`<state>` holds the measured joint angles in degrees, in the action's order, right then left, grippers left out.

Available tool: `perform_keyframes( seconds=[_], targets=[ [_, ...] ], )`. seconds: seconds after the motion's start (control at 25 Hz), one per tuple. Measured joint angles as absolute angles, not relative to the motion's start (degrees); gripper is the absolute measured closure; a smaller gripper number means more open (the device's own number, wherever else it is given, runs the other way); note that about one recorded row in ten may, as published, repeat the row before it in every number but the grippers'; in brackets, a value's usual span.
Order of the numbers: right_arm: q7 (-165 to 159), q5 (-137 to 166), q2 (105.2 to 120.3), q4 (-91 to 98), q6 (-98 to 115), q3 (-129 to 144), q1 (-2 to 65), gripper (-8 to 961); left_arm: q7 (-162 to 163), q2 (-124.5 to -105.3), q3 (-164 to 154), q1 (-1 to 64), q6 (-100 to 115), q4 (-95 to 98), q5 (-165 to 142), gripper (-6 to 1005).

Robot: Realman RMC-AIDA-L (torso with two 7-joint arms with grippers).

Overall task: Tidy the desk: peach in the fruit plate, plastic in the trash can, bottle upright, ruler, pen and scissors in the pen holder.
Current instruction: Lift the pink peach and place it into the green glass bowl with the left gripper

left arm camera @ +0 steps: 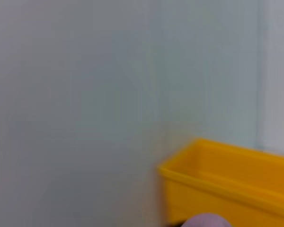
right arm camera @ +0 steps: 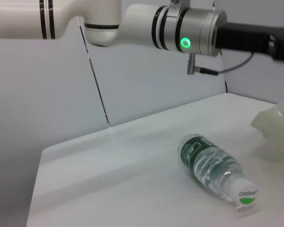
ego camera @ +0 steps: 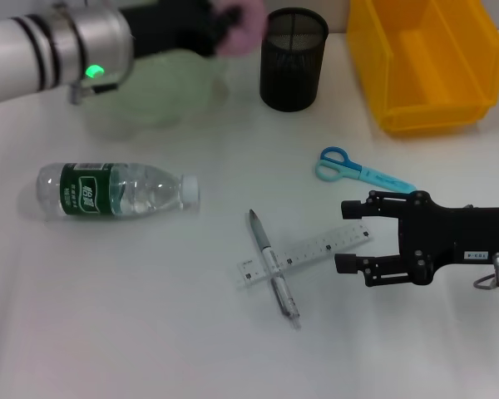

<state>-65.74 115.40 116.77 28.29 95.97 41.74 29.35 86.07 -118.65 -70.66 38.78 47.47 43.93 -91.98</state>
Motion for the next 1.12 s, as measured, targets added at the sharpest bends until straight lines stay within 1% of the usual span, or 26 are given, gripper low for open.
perform_keyframes(
  seconds=[0.28, 0.36, 0.56, 0.88, 1.12],
  targets=[
    [-65.68, 115.40, 116.84, 28.38, 96.10, 41.75, 29.01, 136, 81.10, -118.65, -63.72, 38.04, 45.68, 39.37, -83.27, 919],
    [-65.64, 115.40, 116.85, 28.37, 96.23, 41.74, 29.00, 136, 76.02, -118.65, -59.98, 39.12, 40.31, 33.40, -78.07, 934],
    [-65.59, 115.40, 116.92, 28.29, 96.35, 41.74, 29.00, 136, 72.84, -118.65, -59.72, 39.58, 36.35, 30.82, -74.48, 901],
    [-65.60, 115.40, 116.90, 28.30, 96.49, 41.74, 29.00, 136, 72.03, -118.70, -59.65, 39.37, 35.78, 30.55, -73.03, 735],
    [-65.38, 115.40, 116.89, 28.24, 96.42, 41.75, 29.00, 135, 71.43, -118.73, -59.62, 38.74, 36.74, 30.51, -70.43, 508]
  ],
)
